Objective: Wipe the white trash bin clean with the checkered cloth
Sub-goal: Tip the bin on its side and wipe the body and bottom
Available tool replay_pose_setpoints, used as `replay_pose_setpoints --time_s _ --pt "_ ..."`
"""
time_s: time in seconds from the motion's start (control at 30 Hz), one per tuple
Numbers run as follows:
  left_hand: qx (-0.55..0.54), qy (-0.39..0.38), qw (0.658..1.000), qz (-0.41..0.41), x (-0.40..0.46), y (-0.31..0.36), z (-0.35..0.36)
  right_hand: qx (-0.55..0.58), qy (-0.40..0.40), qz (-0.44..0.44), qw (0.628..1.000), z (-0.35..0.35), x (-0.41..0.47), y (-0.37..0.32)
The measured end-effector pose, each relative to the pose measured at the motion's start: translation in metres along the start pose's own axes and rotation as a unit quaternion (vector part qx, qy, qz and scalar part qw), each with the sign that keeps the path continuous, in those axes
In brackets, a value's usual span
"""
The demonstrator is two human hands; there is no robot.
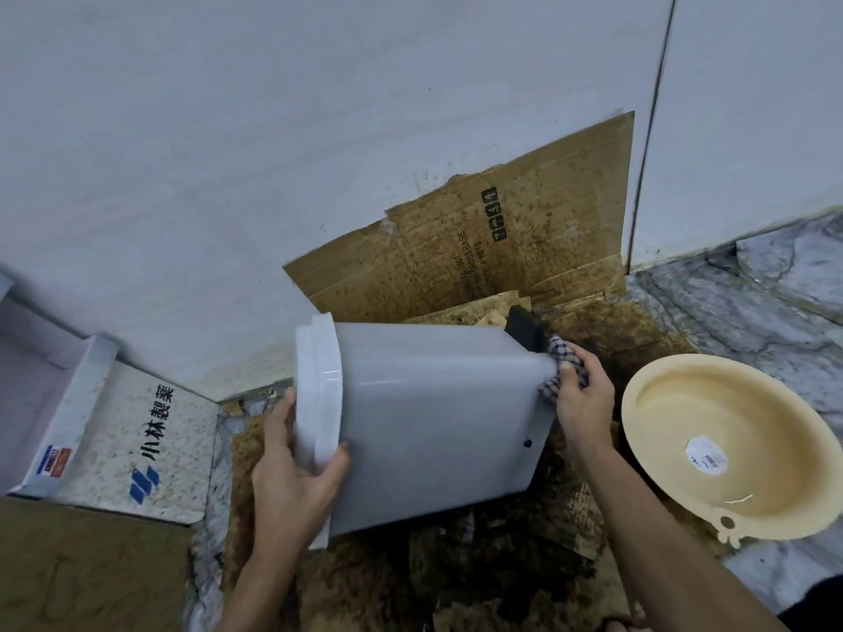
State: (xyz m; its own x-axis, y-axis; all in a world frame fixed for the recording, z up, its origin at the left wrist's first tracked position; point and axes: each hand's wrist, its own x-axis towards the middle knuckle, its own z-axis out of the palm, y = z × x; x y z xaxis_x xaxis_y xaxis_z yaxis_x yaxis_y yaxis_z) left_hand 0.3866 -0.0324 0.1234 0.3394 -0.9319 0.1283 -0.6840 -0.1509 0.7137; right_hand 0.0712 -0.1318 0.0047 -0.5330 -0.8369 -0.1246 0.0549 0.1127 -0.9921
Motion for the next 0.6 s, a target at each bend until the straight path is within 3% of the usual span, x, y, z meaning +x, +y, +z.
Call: replay_pose_setpoints --time_s 0.33,0.47,0.6 --pt "-0.065 -0.027 0.997 -0.01 -0.014 0.008 -0.001 -0.068 0.008 0.003 0.998 -0.023 -0.027 0.007" --pt "-0.032 -0.044 0.998 -0.02 0.008 0.023 0.007 -0.115 -0.014 -0.017 0.993 -0.031 -0.039 0.011" --pt "-0.08 -0.05 0.994 -0.053 0.023 0.026 0.011 -0.129 0.009 -0.066 0.989 -0.025 -0.078 0.011"
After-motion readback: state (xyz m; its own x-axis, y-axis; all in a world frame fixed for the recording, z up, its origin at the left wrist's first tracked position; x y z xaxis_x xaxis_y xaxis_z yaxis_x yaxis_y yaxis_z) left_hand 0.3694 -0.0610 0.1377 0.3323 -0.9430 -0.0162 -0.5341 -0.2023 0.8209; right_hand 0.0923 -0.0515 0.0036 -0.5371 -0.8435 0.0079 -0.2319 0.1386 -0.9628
